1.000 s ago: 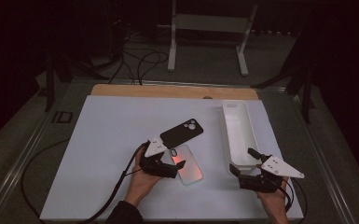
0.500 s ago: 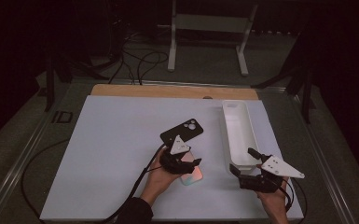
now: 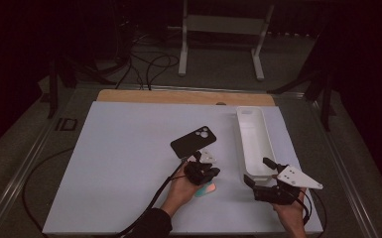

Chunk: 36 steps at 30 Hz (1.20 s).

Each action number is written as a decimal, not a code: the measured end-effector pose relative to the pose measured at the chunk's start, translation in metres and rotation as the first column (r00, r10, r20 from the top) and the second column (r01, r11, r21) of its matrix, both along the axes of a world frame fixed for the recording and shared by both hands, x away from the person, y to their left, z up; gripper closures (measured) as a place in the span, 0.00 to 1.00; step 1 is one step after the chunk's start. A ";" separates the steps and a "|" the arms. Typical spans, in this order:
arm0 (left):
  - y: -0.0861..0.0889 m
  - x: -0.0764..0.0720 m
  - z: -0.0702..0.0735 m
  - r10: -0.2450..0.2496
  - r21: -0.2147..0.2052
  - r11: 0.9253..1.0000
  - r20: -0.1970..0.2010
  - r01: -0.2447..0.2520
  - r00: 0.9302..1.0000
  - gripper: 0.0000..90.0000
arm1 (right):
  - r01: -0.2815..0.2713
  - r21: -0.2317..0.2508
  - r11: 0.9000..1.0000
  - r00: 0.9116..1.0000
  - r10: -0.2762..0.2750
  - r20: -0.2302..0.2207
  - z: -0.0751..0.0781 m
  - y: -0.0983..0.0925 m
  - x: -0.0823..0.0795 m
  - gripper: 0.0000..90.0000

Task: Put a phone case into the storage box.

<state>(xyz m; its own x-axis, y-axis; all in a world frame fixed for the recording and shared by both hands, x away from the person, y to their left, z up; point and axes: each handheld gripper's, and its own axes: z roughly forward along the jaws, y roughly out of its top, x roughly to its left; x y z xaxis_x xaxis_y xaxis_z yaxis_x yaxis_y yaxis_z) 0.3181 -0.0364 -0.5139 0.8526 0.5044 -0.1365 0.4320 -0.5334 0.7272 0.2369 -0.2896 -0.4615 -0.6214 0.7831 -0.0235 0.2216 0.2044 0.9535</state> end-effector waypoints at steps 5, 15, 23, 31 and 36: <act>-0.008 -0.001 -0.008 -0.014 0.057 0.998 -0.028 0.016 1.000 1.00 | -0.002 -0.003 1.000 1.000 0.002 -0.002 -0.001 0.001 0.000 0.11; 0.002 -0.009 -0.005 -0.016 0.075 0.997 -0.047 0.020 0.999 1.00 | 0.003 0.000 1.000 1.000 -0.003 0.002 0.000 -0.001 -0.001 0.11; 0.042 -0.034 -0.002 -0.016 0.112 0.994 -0.046 0.021 0.999 1.00 | 0.003 -0.001 1.000 1.000 -0.003 0.000 0.000 0.000 -0.001 0.11; 0.096 -0.049 0.001 0.068 0.150 0.987 -0.034 -0.062 0.997 1.00 | 0.002 -0.005 1.000 1.000 -0.002 -0.003 0.000 0.002 0.000 0.11; 0.135 -0.053 -0.001 0.168 0.130 0.978 -0.029 -0.163 0.985 0.99 | 0.004 -0.005 1.000 1.000 -0.004 -0.002 0.000 0.003 0.000 0.11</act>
